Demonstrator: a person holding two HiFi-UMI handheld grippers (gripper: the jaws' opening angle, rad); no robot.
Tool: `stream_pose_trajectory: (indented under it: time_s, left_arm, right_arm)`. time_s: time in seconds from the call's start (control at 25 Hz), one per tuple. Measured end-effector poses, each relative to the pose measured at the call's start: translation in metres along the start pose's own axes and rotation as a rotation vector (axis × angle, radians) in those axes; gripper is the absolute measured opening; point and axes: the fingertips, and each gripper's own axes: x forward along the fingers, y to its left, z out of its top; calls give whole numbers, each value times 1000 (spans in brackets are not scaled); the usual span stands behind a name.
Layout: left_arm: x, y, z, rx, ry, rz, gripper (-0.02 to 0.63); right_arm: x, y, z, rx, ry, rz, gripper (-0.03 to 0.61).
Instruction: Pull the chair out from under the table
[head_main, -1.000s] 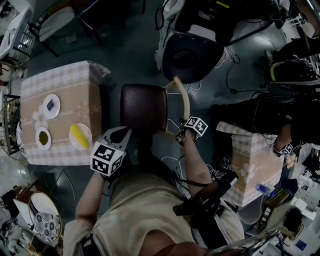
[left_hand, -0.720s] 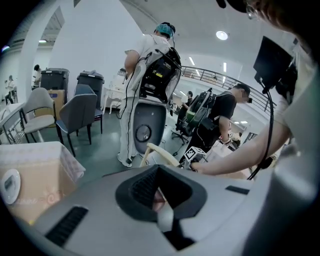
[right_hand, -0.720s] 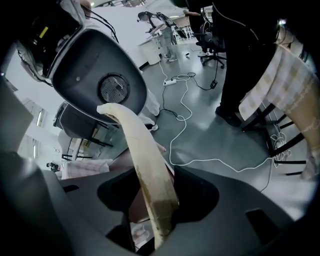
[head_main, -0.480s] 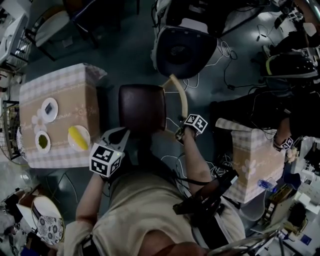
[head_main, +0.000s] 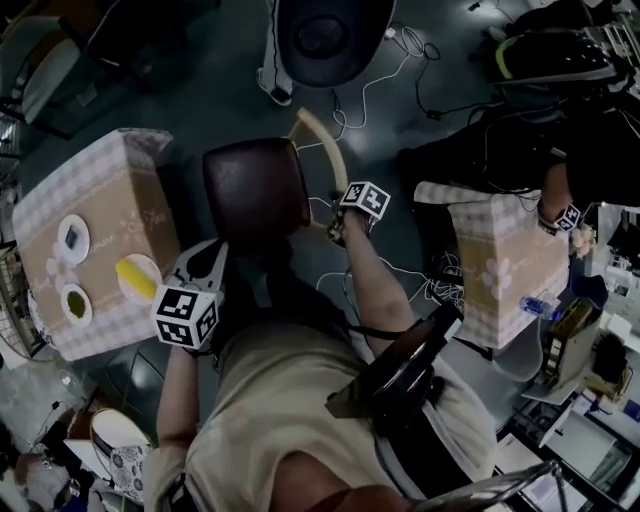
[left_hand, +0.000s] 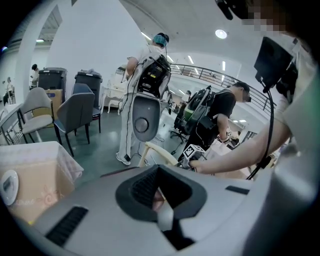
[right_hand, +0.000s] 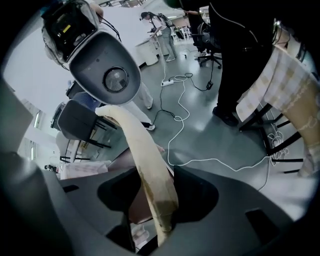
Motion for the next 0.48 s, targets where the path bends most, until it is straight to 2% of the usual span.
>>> stream_pose_trajectory:
  time_s: [0.48]
  left_arm:
    - [6,4,5,6,-8,-3,5]
  right_arm:
    - [-6,-16,2,38,-11,-26,213]
